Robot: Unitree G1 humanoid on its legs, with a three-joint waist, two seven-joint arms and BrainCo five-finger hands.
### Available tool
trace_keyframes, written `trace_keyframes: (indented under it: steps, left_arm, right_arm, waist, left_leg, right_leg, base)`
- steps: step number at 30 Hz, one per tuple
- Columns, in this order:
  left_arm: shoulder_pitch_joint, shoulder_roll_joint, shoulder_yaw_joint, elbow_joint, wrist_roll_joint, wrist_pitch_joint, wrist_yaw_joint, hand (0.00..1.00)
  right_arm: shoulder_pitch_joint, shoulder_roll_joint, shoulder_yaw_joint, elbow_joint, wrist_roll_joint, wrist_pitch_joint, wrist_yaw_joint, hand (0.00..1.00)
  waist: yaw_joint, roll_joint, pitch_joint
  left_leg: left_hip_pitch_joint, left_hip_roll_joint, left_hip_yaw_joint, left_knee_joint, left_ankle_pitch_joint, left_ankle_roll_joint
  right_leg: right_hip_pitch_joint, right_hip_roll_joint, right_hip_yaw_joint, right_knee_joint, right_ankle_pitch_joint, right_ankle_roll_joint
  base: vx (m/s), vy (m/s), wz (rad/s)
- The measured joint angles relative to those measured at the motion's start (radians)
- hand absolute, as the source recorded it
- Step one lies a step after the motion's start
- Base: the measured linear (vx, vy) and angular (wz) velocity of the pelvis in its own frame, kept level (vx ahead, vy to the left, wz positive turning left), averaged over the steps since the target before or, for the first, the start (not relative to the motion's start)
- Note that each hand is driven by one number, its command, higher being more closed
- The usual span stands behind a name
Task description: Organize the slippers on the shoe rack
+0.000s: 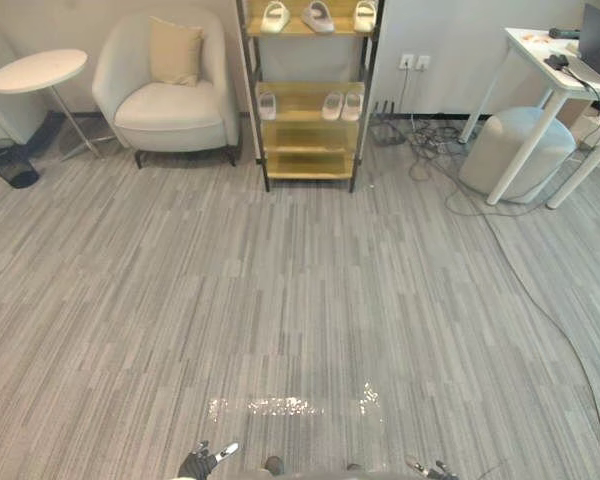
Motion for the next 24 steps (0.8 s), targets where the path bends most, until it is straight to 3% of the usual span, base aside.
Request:
trace_keyframes:
  steps: [3,9,20,23,24]
  left_arm:
    - [-0.009,0.001,0.0,0.01,0.001,0.0,0.0,0.0]
    - [-0.024,0.006,-0.004,0.01,0.019,-0.001,0.001,0.0]
    - [-0.026,0.007,-0.02,0.01,0.019,-0.001,0.003,0.0]
    - [-0.041,0.011,-0.02,0.01,0.018,-0.001,0.003,0.0]
    - [-0.049,0.009,-0.02,0.009,0.018,-0.001,0.003,0.0]
  right_arm:
    - [-0.015,0.005,-0.007,0.0,0.0,-0.003,-0.004,0.0]
    - [-0.025,0.011,-0.038,-0.001,0.0,-0.004,-0.006,0.0]
    - [-0.022,0.01,-0.035,-0.002,0.001,-0.004,-0.005,0.0]
    - [-0.022,0.008,-0.033,-0.001,0.018,-0.005,-0.005,0.0]
    - [-0.023,0.003,-0.029,-0.001,0.038,-0.006,-0.005,0.0]
  waist:
    - [0.0,-0.002,0.005]
    - [0.001,-0.01,0.025]
    - [0.0,-0.003,0.028]
    - [-0.003,-0.005,0.036]
    - [0.0,0.004,0.054]
  left_leg:
    - [0.014,-0.002,0.021,-0.009,-0.001,-0.002]
    - [0.039,-0.004,0.043,-0.016,-0.007,-0.011]
    - [0.053,0.0,0.076,-0.016,-0.004,-0.006]
    - [-0.015,0.016,0.082,0.101,-0.073,-0.015]
    - [-0.066,0.046,0.085,0.237,-0.147,-0.023]
  right_leg:
    - [0.013,-0.002,-0.004,-0.019,0.012,0.02]
    - [0.025,-0.004,-0.001,-0.019,0.015,0.024]
    - [0.025,0.0,0.003,-0.035,0.03,0.0]
    - [0.021,0.003,-0.004,-0.025,0.018,-0.01]
    - [0.024,0.012,-0.008,-0.007,0.002,-0.021]
  base:
    - [0.04,-0.006,-0.11]
    - [-0.01,-0.012,-0.1]
    - [-0.06,-0.033,-0.09]
    - [-0.04,-0.053,-0.03]
    - [-0.02,-0.067,-0.16]
